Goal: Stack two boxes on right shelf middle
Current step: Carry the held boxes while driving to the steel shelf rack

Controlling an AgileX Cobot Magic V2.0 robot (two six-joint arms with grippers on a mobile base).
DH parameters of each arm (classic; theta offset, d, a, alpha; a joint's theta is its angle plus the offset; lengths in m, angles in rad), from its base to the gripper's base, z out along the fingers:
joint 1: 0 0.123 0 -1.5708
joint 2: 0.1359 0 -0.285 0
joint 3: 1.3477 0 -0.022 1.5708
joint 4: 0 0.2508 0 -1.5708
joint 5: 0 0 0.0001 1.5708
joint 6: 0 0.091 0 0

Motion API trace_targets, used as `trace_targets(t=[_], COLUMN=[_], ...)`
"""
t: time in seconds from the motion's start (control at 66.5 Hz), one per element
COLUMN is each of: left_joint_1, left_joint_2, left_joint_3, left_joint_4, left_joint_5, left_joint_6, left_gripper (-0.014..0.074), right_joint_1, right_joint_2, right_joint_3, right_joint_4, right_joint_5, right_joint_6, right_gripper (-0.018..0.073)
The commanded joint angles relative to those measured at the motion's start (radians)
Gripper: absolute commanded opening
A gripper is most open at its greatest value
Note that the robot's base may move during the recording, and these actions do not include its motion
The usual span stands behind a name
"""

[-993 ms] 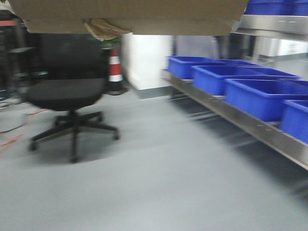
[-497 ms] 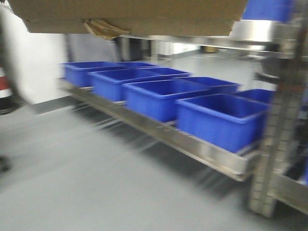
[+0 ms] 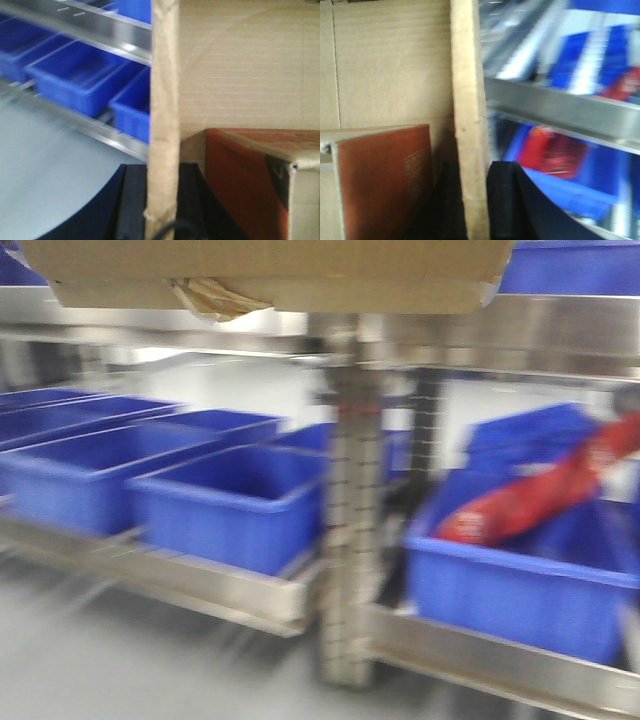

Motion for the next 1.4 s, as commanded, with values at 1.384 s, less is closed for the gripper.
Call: trace_targets(t=[1.384], left_joint_1=[-0.006], left_joint_2=[-0.011], left_joint_3=[-0.009], left_joint_4=[0.057], left_joint_5=[-0.057], left_joint_6=[-0.008], left_gripper=[-0.0111], right_joint_1=[-0.001], right_joint_2=[-0.013], right_joint_3=[-0.013], right_joint_4=[-0.03], right_joint_5=[-0.037], right_joint_6=[0.01], right_gripper=[-0.0154])
